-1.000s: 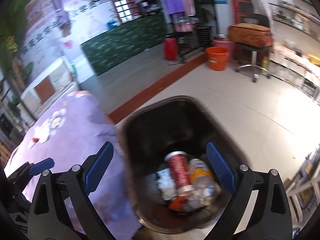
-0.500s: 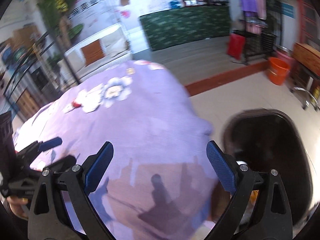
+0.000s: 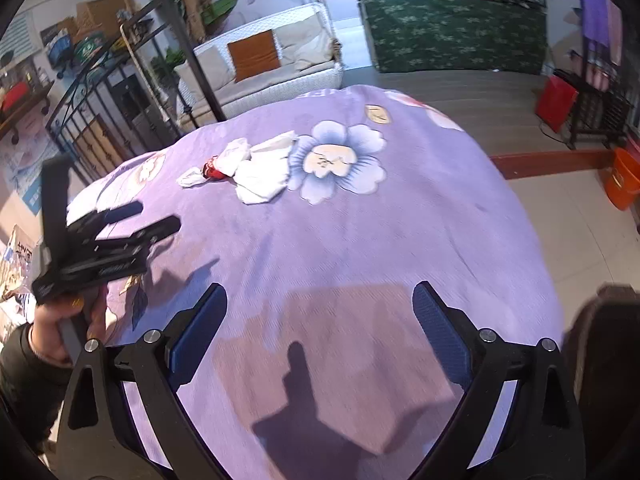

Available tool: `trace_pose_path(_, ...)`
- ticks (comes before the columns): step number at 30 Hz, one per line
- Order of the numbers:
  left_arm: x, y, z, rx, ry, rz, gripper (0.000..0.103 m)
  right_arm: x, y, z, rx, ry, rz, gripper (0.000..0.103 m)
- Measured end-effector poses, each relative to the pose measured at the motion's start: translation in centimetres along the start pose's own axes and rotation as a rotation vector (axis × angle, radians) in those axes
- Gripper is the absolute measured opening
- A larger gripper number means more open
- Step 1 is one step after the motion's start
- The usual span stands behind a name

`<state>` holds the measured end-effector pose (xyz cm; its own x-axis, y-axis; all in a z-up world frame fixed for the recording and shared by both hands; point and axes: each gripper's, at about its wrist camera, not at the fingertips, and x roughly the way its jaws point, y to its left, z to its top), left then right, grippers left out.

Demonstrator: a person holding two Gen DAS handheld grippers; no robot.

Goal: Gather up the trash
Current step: 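Move both tools back over the table toward the remaining tissues, then grasp the red-wrapped tissue bundle with the left tool while the right tool grasps a white tissue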

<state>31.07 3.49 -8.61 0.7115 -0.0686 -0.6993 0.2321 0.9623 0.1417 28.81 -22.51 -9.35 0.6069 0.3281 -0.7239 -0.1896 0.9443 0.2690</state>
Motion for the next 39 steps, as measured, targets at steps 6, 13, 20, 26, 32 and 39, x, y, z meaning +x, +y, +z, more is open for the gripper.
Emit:
trace_pose_path(6,4.2,1.7,1.8,0.063,0.040,0.047,0.079,3.7,1.7,2.2,-0.033,0.054,0.025,0.093)
trace_pose_path(13,8.3,1.5,3.9,0.122,0.107,0.017,0.071,5.3,2.8,2.8,-0.060,0.081,0.031,0.093)
trace_pose_path(20,9.0,1.8,4.0,0.054,0.146,-0.020,0.029,6.4,2.6,3.5,-0.070,0.103,0.017,0.093)
trace_pose_path(26,6.2,2.2,3.4,-0.035,0.127,-0.038,0.022,8.0,3.7,5.1,-0.079,0.110,0.041,0.093)
trace_pose_path(32,1.1,3.1,1.8,-0.139,0.080,-0.035,0.022,10.9,5.6,7.6,-0.099,0.122,0.069,0.093)
trace_pose_path(39,-2.4,3.4,-0.6,-0.203,0.064,-0.056,0.022,15.1,7.4,9.9,-0.119,0.149,0.067,0.093)
